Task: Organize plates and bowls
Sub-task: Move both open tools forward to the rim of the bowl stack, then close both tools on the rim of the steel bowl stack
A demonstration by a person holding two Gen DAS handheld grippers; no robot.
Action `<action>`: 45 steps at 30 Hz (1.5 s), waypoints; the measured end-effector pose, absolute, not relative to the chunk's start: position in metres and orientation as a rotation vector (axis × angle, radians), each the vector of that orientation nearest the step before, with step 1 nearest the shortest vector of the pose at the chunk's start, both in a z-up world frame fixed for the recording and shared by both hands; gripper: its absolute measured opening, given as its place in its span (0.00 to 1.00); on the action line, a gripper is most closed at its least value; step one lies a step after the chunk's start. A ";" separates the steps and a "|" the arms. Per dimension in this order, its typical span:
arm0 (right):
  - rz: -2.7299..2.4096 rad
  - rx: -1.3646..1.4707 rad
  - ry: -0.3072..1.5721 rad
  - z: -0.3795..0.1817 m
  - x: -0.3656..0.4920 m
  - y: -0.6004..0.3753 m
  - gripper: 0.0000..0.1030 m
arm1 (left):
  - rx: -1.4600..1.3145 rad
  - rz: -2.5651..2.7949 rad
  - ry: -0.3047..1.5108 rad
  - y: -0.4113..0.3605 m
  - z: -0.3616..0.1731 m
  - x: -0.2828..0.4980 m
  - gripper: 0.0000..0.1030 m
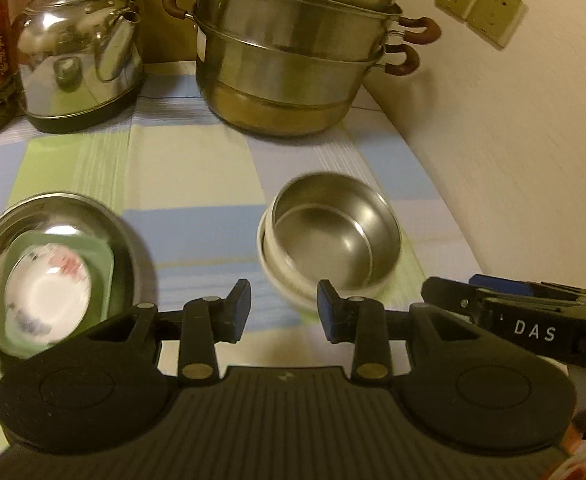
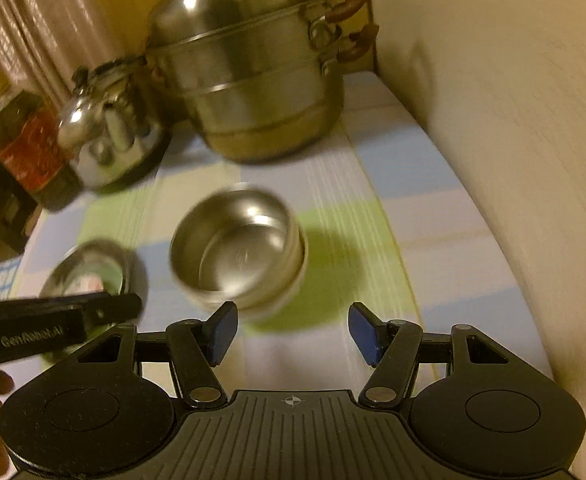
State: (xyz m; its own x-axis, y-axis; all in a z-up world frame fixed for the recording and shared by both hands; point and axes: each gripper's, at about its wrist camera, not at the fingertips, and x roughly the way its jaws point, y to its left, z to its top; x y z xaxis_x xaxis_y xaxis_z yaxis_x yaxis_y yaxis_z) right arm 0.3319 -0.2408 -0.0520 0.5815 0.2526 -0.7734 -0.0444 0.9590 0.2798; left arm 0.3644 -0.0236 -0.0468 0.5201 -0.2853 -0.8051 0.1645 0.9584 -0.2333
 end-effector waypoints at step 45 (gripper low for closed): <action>0.334 0.220 1.163 -0.112 0.431 -0.205 0.17 | -0.171 -0.105 1.116 -0.009 -0.098 0.397 0.24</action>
